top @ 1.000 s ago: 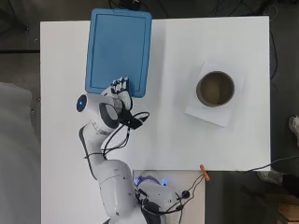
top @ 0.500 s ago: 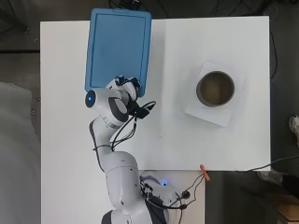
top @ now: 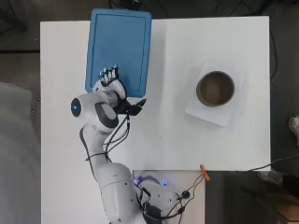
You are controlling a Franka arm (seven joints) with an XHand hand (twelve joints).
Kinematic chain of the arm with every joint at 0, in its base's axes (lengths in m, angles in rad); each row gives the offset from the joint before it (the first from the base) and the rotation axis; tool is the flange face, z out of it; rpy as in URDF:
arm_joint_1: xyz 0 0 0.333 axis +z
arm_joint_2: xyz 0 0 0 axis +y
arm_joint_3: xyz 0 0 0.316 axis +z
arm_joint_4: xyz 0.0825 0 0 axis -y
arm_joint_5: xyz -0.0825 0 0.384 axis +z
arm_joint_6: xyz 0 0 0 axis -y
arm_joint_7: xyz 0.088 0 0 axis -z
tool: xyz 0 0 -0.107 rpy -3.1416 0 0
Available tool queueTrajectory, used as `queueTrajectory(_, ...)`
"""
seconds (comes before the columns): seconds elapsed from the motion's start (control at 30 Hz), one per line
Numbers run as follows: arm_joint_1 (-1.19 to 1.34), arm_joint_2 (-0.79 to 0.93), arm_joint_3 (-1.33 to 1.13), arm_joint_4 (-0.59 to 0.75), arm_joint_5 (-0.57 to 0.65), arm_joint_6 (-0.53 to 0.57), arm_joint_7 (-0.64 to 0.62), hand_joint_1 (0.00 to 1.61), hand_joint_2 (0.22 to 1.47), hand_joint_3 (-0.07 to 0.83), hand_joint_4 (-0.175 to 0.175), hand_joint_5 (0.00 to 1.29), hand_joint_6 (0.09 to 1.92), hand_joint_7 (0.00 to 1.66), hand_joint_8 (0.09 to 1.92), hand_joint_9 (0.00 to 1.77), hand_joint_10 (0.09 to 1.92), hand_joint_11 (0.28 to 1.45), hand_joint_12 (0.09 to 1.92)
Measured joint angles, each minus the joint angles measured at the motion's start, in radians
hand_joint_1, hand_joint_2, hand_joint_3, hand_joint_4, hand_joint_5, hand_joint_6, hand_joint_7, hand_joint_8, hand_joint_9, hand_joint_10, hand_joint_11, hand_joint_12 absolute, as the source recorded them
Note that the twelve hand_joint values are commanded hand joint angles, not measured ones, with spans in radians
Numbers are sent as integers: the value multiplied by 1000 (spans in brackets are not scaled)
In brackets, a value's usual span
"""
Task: Teleoperate dual arm-hand system to remove items from a box
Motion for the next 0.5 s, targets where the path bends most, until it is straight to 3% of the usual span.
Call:
queueTrajectory(0.07, -1, 8, -3, 8, 90, 15, 40, 6, 872, -13, -97, 12, 87, 37, 87, 225, 87, 465, 87)
queueTrajectory(0.17, -3, 23, -1, 10, 224, -114, 113, 0, 868, -3, -109, 0, 87, 82, 87, 263, 87, 456, 87)
queueTrajectory(0.23, -7, 48, -3, 9, 245, -232, 202, 0, 875, 1, -114, 0, 87, 119, 87, 304, 87, 464, 87)
queueTrajectory(0.3, -12, 74, -19, 7, 241, -270, 291, 1, 895, 9, -114, 0, 87, 140, 87, 324, 87, 468, 87)
queueTrajectory(0.37, -18, 85, -49, -1, 237, -230, 324, 20, 913, 12, -113, 0, 87, 161, 87, 329, 87, 456, 87)
queueTrajectory(0.47, -26, 82, -114, -37, 238, -64, 325, 113, 907, 4, -107, 0, 87, 171, 87, 324, 87, 450, 87)
queueTrajectory(0.5, -28, 76, -132, -60, 233, -5, 325, 415, 1015, 15, -85, 203, 87, 388, 87, 545, 87, 568, 87)
